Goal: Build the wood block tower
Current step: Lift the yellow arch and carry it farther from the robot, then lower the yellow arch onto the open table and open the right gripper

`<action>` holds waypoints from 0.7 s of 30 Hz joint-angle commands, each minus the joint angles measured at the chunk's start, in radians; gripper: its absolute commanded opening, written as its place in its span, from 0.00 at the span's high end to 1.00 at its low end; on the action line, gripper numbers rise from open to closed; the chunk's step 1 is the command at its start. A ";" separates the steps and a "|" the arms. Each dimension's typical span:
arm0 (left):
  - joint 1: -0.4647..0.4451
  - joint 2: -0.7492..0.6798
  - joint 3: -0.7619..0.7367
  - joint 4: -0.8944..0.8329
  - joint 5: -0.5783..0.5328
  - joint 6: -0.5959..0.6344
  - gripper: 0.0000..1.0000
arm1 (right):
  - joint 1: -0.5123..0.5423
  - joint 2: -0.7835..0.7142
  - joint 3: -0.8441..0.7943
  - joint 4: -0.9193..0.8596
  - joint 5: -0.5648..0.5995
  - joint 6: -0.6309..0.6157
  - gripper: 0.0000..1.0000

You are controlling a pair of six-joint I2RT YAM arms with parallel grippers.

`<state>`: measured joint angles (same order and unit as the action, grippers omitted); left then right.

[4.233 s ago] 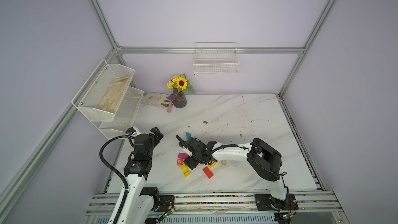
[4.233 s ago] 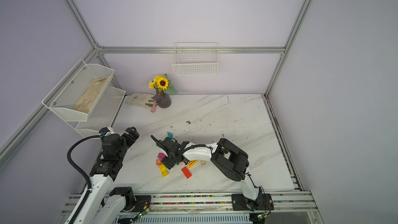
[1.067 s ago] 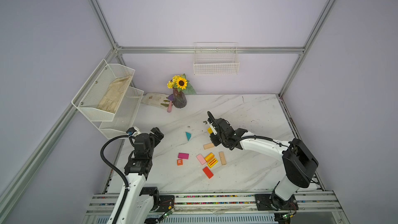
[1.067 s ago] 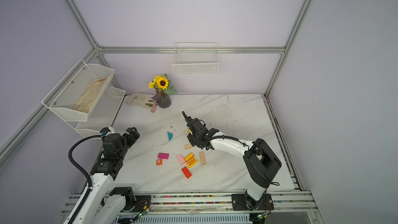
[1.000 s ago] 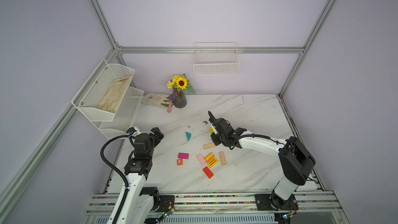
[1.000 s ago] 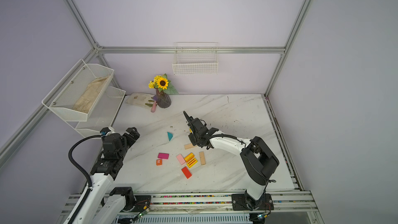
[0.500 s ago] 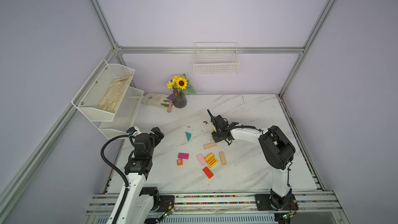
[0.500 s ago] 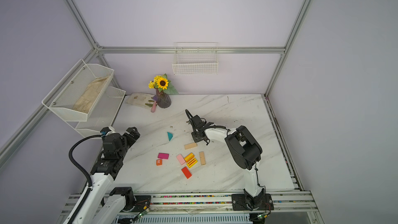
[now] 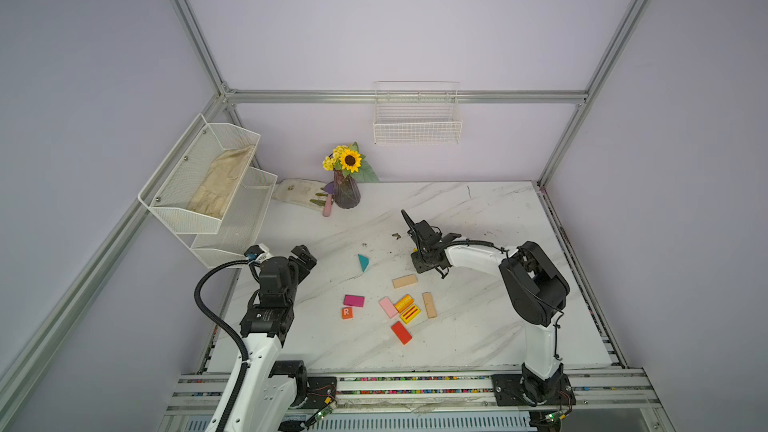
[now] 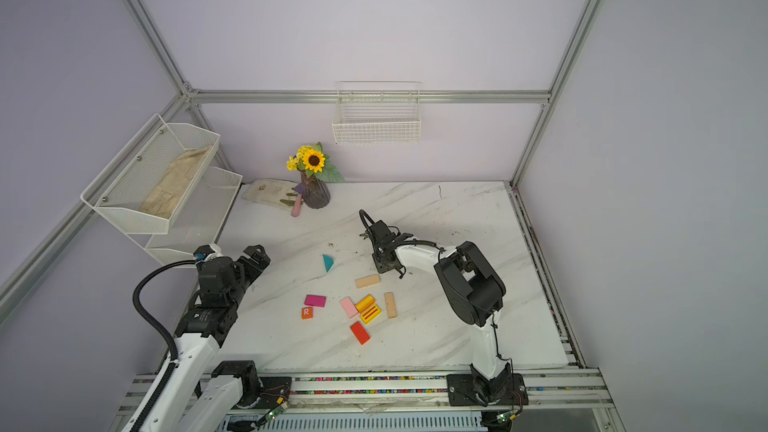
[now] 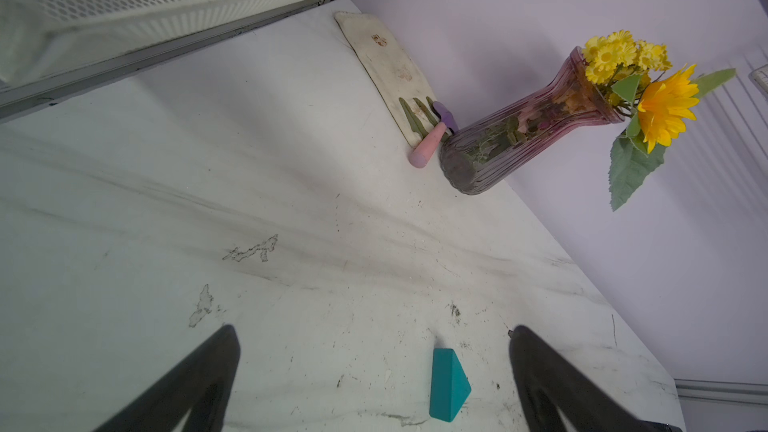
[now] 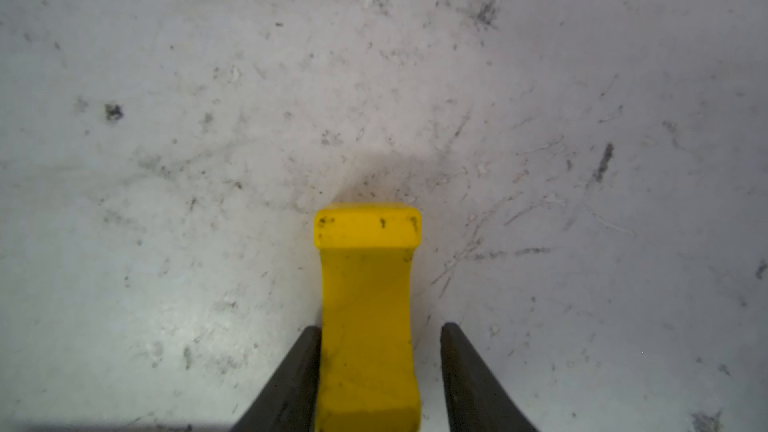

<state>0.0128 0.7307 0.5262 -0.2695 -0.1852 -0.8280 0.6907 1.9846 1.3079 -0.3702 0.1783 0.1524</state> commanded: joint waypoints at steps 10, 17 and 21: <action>0.006 -0.004 0.024 0.041 0.008 -0.002 0.00 | -0.066 0.009 -0.010 -0.064 0.036 0.065 0.47; 0.006 -0.002 0.021 0.051 0.021 -0.001 0.00 | -0.093 0.034 0.001 -0.064 0.003 0.089 0.47; 0.006 -0.001 0.017 0.080 0.060 0.019 0.00 | -0.098 0.056 0.013 -0.068 -0.042 0.094 0.47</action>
<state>0.0132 0.7311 0.5262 -0.2501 -0.1631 -0.8265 0.5999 1.9938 1.3182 -0.3786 0.1722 0.2295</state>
